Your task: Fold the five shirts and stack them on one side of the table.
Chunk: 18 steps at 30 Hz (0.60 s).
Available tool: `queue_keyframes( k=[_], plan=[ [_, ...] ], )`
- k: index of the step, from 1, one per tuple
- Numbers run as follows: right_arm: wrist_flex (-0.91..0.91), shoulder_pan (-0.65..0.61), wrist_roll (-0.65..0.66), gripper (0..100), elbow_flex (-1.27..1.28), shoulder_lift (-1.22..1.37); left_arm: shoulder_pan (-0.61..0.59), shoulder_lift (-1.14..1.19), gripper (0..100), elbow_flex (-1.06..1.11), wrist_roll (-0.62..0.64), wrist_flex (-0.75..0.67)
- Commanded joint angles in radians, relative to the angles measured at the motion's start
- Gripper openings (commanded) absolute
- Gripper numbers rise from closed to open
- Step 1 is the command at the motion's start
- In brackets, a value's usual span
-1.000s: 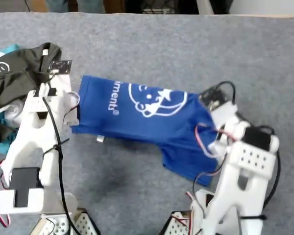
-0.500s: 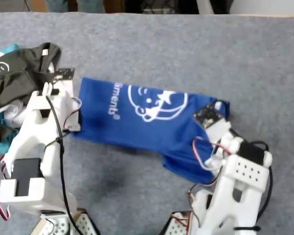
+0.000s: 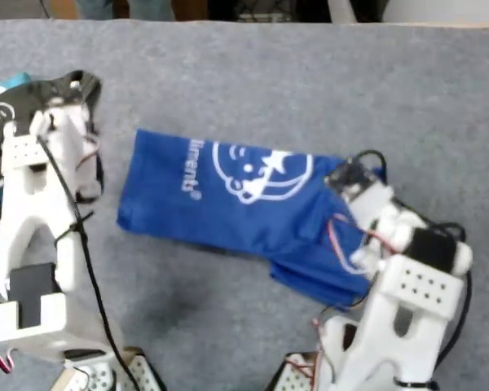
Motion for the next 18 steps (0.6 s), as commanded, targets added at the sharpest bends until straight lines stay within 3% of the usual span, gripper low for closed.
queue_keyframes(
  k=[1,5,8,12,18],
  plan=[
    [-0.172,-0.150,-0.186,3.1,0.071,0.008,0.120,0.026,3,-0.102,0.123,-0.103],
    [-0.351,-0.341,-0.324,1.5,0.199,0.105,0.302,0.210,3,-0.130,0.084,-0.298],
    [-0.442,-0.388,-0.371,1.4,0.262,0.194,0.306,0.460,3,-0.220,0.138,-0.417],
    [-0.404,-0.390,-0.365,1.4,0.274,0.239,0.278,0.703,3,-0.544,0.236,-0.302],
    [-0.258,-0.411,-0.307,1.4,0.289,0.114,0.277,0.931,3,-0.915,0.245,-0.114]
  ],
)
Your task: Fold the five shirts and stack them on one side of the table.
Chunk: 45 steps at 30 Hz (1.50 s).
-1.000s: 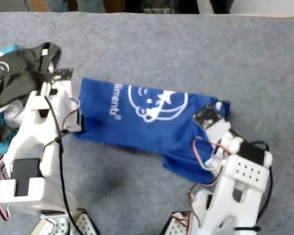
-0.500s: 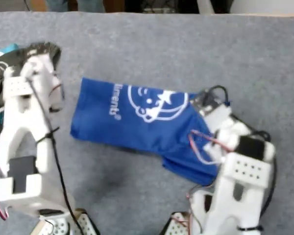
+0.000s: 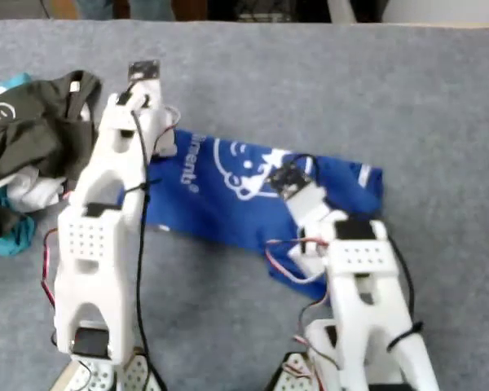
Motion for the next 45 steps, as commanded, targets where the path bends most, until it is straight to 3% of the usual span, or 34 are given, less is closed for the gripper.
queue_keyframes(
  k=[1,11,15,21,26,32,39,45],
  plan=[
    [0.100,-0.046,0.049,1.4,0.019,-0.097,-0.007,0.115,3,-0.223,0.017,0.087],
    [0.272,-0.115,0.247,1.4,-0.028,-0.265,-0.008,0.302,3,-0.564,0.017,0.269],
    [0.163,-0.009,0.224,1.4,-0.133,-0.197,-0.008,0.348,3,-0.654,0.017,0.321],
    [-0.092,-0.011,0.100,1.4,-0.179,0.094,-0.016,0.410,3,-0.774,0.021,0.356],
    [-0.135,-0.031,0.086,1.4,-0.209,0.295,-0.008,0.463,3,-0.866,0.017,0.385],
    [-0.014,-0.107,0.101,1.4,-0.206,0.252,-0.015,0.522,3,-0.986,0.021,0.422],
    [0.201,-0.301,0.230,1.4,-0.145,0.117,-0.016,0.549,3,-1.021,0.020,0.433],
    [0.500,-0.281,0.384,1.4,-0.300,-0.016,-0.015,0.549,3,-1.021,0.017,0.433]
  ],
)
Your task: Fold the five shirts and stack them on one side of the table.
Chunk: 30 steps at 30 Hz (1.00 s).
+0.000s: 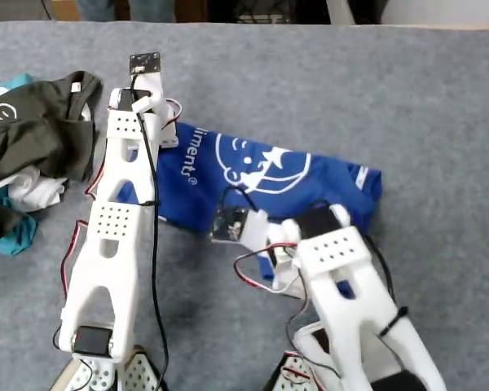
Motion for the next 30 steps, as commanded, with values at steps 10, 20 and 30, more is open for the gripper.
queue_keyframes(
  k=[10,20,30],
  plan=[
    [-0.180,0.181,0.029,1.4,-0.081,0.157,-0.012,0.005,3,-0.010,0.005,0.002],
    [-0.215,0.129,0.014,1.3,0.044,0.191,-0.010,0.005,3,-0.010,0.008,0.000],
    [-0.374,0.473,0.034,1.5,-0.315,0.151,-0.008,0.005,3,-0.010,0.005,0.000]
  ],
)
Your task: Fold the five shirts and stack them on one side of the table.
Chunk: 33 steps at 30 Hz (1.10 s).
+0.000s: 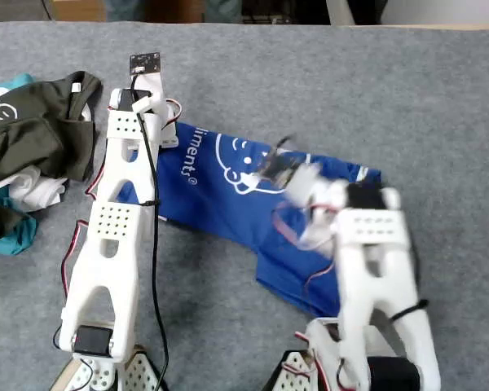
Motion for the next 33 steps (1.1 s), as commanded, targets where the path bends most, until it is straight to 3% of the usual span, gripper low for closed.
queue_keyframes(
  k=[1,8,15,23,33],
  plan=[
    [-0.140,0.107,0.009,1.5,-0.170,0.061,-0.010,0.003,3,-0.010,0.005,0.000],
    [-0.279,0.186,-0.002,1.5,-0.346,0.487,-0.008,0.003,3,-0.010,0.003,0.000],
    [-0.390,0.301,-0.146,1.5,-0.750,0.980,-0.012,0.003,3,-0.010,0.003,0.014],
    [0.058,0.338,-0.158,1.5,-1.283,1.218,-0.012,0.003,3,-0.010,0.003,0.014],
    [0.440,0.347,0.020,1.4,-1.446,1.089,-0.024,-0.026,3,-0.012,0.002,0.021]
  ],
)
